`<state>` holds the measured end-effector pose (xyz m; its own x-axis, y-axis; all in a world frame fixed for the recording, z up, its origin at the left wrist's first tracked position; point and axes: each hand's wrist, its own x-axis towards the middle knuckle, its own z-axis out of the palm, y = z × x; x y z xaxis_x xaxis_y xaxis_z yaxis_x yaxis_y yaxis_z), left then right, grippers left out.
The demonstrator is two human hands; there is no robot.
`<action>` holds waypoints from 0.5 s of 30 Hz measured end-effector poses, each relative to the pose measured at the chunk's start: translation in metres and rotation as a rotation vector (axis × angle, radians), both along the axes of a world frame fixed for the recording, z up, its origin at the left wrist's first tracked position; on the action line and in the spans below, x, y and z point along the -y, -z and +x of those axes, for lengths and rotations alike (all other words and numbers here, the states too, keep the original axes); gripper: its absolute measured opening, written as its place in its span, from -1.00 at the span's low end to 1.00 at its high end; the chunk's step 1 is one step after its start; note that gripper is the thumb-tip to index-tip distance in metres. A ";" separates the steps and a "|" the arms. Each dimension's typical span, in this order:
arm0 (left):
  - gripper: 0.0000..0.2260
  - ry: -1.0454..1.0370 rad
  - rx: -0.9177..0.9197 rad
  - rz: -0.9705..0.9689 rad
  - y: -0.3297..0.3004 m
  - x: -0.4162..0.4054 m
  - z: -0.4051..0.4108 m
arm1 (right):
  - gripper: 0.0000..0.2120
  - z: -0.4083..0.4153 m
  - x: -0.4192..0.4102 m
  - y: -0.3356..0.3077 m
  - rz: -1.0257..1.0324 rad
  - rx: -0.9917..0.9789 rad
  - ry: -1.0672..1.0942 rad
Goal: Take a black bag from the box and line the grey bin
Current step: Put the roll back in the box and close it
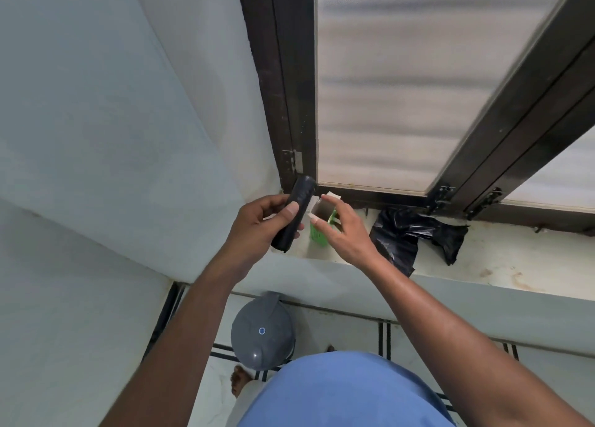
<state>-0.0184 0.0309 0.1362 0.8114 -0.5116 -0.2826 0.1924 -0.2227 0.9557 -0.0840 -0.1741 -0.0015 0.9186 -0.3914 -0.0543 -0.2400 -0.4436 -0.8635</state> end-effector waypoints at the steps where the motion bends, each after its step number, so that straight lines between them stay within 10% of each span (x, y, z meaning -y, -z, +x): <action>1: -0.73 0.001 0.012 -0.003 -0.002 0.005 0.003 | -0.37 0.000 -0.001 0.000 0.040 0.019 0.020; 5: -0.71 0.010 0.121 0.113 -0.006 0.026 0.014 | -0.44 -0.001 -0.003 0.005 0.001 0.047 0.039; 15: -0.65 0.573 1.144 0.996 0.024 0.061 0.025 | -0.42 -0.001 0.001 0.006 0.061 0.002 0.078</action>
